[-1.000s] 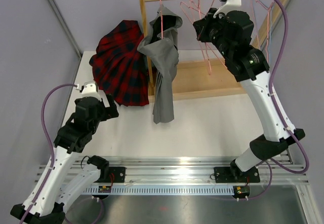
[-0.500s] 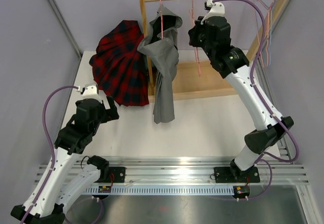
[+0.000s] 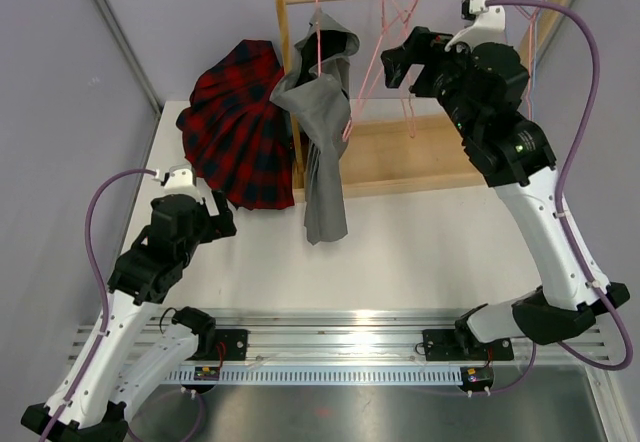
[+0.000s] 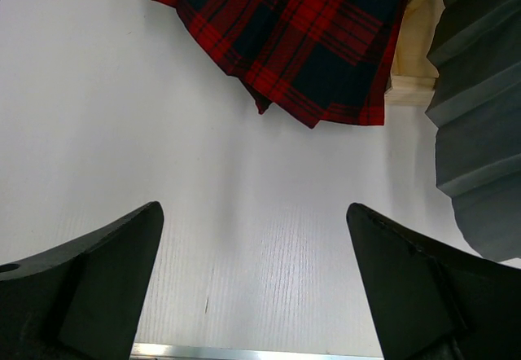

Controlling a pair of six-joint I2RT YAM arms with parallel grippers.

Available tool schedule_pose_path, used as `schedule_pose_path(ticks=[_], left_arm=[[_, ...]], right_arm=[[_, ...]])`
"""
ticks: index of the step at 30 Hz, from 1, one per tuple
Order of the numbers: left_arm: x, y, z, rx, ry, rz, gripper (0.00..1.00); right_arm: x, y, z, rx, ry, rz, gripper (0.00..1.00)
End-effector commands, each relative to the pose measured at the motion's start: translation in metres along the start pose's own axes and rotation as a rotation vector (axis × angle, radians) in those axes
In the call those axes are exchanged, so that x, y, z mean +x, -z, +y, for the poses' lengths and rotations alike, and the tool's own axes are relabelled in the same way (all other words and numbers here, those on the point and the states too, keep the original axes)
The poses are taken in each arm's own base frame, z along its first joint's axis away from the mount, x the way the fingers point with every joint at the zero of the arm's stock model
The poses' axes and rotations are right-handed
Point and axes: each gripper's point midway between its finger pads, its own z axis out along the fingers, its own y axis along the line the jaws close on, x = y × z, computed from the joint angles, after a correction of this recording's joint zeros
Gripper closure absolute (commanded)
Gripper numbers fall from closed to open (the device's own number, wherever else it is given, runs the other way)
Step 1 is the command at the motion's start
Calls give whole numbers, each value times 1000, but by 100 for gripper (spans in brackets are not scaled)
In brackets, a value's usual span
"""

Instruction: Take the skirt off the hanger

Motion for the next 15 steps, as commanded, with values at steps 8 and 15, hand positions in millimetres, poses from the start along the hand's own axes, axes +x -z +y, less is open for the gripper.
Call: schedule_pose_path(ticks=[8,15], left_arm=[[-4,-2,-8,37,3,-17,1],[-4,-2,-9,44,3,-16,1]], right_arm=[[-32,-12,103,-458,-41,26,5],[1,-56,112,-446,-65,84,11]])
